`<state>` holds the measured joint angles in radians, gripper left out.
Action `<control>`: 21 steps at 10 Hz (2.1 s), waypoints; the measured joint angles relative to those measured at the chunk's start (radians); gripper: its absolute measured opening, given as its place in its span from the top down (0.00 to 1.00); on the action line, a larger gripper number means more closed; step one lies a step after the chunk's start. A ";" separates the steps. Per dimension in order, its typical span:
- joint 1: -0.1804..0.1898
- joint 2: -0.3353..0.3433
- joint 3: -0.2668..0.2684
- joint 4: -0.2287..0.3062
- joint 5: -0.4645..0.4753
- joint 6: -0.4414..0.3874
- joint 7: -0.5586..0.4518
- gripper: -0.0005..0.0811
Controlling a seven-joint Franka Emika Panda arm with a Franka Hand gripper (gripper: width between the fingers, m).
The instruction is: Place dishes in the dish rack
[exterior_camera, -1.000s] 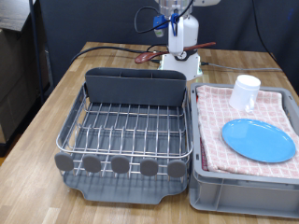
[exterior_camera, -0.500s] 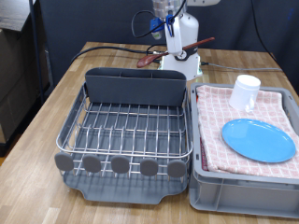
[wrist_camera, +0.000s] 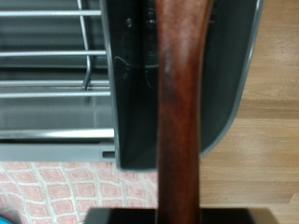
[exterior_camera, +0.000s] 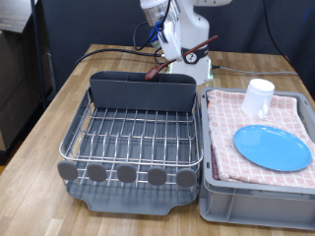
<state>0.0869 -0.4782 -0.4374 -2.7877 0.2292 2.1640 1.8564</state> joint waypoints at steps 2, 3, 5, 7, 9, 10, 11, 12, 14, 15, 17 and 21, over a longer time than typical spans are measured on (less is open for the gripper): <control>0.001 0.027 -0.047 0.011 0.015 -0.003 -0.065 0.88; 0.001 0.042 -0.067 0.018 0.023 -0.006 -0.089 0.88; 0.003 0.076 -0.097 0.035 0.034 -0.008 -0.125 0.88; 0.003 0.114 -0.113 0.052 0.043 -0.007 -0.148 0.88; 0.004 0.152 -0.116 0.060 0.044 0.022 -0.160 0.88; 0.004 0.165 -0.115 0.060 0.044 0.043 -0.159 0.88; 0.004 0.172 -0.110 0.060 0.044 0.062 -0.156 0.88; 0.004 0.178 -0.104 0.060 0.044 0.074 -0.152 0.68; 0.004 0.189 -0.091 0.059 0.043 0.090 -0.146 0.49; 0.002 0.194 -0.077 0.058 0.021 0.109 -0.123 0.29; -0.006 0.198 -0.023 0.055 -0.079 0.150 -0.007 0.12; -0.022 0.178 0.101 0.059 -0.255 0.190 0.241 0.02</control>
<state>0.0647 -0.3003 -0.3362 -2.7286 -0.0257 2.3544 2.0976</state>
